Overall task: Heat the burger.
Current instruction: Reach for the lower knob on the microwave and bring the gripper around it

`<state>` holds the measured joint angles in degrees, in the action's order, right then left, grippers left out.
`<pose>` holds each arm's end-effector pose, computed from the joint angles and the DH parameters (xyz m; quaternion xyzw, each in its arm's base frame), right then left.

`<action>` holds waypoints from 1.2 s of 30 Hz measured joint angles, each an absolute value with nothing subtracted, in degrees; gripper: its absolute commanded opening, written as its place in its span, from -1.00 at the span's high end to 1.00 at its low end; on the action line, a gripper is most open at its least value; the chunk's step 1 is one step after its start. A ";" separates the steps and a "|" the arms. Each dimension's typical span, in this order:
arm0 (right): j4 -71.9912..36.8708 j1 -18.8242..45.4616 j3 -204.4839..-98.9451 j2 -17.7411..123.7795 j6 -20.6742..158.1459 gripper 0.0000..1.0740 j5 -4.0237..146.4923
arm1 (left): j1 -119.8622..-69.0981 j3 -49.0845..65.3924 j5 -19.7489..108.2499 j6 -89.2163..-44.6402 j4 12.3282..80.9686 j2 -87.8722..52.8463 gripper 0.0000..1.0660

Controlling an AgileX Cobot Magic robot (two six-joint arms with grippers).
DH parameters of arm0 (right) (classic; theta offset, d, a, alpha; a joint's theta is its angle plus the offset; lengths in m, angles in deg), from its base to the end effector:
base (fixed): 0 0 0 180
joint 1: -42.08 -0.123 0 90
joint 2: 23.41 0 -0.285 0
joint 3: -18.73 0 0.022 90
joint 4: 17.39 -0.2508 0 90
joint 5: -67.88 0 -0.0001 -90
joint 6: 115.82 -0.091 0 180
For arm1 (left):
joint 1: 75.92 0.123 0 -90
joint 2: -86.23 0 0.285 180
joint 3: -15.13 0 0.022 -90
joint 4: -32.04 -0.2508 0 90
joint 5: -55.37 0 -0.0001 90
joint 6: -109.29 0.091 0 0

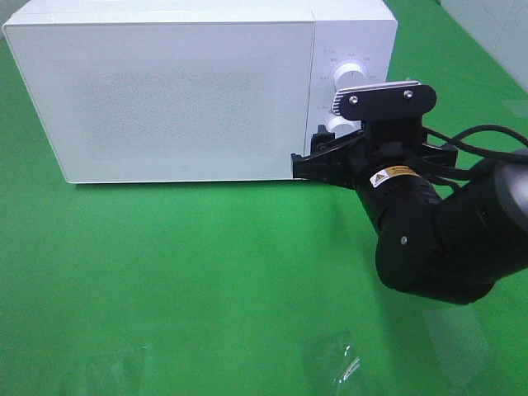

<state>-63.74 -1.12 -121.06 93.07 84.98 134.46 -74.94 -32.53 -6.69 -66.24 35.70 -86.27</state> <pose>0.2701 0.1708 0.1460 -0.0346 0.7457 -0.0162 0.6652 -0.0084 -0.0053 0.2800 0.0279 0.8528 -0.0071 0.5215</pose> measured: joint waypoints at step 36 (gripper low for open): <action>-57.27 4.61 -130.29 103.10 80.45 -0.36 133.03 | -74.94 -32.53 -6.69 -66.24 35.70 -86.27 -0.87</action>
<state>-57.27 4.61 -130.29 103.10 80.45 133.03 -74.94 -32.53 -6.69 -66.24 35.70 -86.27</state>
